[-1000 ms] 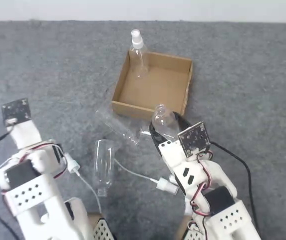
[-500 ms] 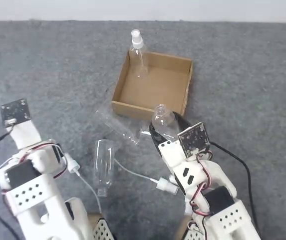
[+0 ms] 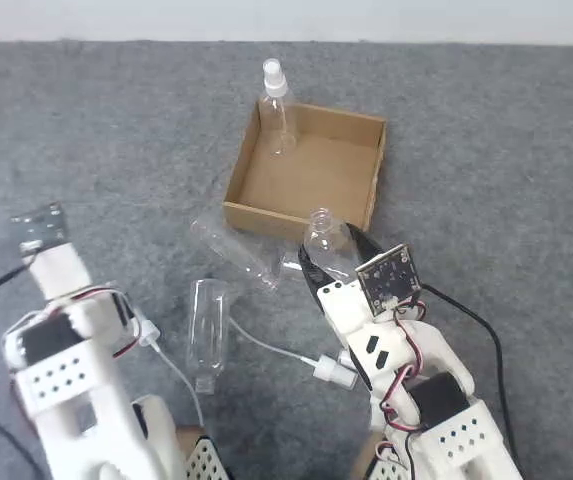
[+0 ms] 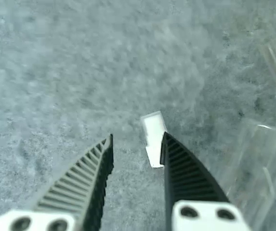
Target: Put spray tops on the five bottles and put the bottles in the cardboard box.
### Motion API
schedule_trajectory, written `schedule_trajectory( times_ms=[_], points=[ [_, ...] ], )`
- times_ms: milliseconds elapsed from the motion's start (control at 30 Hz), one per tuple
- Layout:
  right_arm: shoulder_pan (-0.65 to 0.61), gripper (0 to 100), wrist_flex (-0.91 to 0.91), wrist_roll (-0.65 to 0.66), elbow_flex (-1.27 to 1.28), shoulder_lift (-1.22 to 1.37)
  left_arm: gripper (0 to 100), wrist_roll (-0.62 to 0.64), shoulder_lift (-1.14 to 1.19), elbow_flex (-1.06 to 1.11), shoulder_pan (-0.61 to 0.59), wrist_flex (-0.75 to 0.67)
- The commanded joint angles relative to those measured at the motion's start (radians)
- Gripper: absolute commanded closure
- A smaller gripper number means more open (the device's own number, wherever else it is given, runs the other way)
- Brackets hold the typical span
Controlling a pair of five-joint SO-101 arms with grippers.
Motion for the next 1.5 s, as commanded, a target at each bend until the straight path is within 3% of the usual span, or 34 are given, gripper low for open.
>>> schedule_trajectory(
  times_ms=[0,367,533,667,1100,1333,1467],
  points=[
    [0.015,98.9,-0.021,0.0,-0.012,-0.019,86,-0.002,0.184,-0.025,0.034,-0.091],
    [0.015,98.9,-0.021,0.0,-0.012,-0.019,86,0.054,0.45,-0.033,0.038,-0.264],
    [0.015,98.9,-0.022,0.0,-0.011,-0.019,86,0.057,0.471,-0.019,0.106,-0.264],
    [0.012,98.9,-0.054,0.021,0.012,-0.019,86,0.155,0.471,0.021,0.166,-0.308],
    [0.012,98.9,-0.073,0.035,0.026,-0.019,86,0.178,0.471,0.038,0.167,-0.336],
    [0.012,98.9,-0.073,0.035,0.026,-0.021,99,0.175,0.471,0.038,0.169,-0.351],
    [0.012,98.9,-0.073,0.035,0.028,-0.022,99,0.175,0.471,0.038,0.169,-0.351]
  ],
)
